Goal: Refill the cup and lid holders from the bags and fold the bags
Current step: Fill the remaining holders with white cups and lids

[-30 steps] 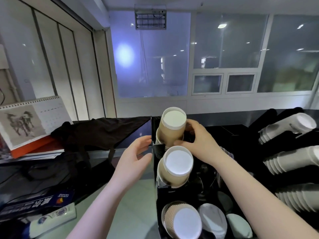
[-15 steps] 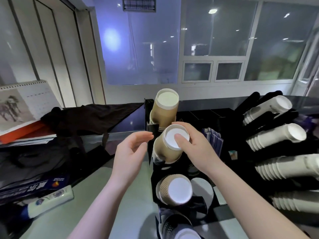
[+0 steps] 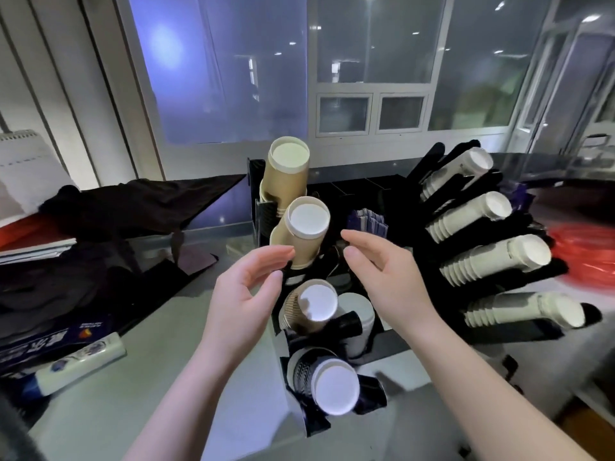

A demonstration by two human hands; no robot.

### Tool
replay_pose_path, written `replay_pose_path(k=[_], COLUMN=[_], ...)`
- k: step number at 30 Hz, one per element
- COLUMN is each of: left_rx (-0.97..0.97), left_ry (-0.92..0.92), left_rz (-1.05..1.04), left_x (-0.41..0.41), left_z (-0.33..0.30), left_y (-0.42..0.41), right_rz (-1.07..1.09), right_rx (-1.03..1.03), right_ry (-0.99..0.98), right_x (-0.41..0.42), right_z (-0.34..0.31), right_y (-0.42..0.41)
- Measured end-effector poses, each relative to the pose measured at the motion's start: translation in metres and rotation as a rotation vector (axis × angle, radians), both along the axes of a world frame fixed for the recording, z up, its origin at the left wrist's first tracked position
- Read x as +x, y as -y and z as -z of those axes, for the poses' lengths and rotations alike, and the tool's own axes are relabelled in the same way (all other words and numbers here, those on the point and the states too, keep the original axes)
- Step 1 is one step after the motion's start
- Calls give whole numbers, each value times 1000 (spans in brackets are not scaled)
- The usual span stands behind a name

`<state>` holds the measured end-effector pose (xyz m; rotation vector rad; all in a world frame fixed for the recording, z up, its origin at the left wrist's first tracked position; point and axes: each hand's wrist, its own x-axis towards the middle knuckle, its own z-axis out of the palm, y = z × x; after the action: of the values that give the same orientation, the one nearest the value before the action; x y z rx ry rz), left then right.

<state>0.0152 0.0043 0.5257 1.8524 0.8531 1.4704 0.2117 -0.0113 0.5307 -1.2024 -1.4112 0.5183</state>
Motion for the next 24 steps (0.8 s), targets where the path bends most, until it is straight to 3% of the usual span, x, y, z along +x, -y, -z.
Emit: replay_pose_path(k=[13,24], left_rx=[5,-10], left_ry=[-55,-64], left_rz=[252,417], left_x=[115,337], left_z=[-17,-20], left_y=[42,114], right_rz=[107,322], right_rx=[3,-4], right_ry=[39,168], right_x=[101,319], right_z=[-3,-13], right_y=[90,199])
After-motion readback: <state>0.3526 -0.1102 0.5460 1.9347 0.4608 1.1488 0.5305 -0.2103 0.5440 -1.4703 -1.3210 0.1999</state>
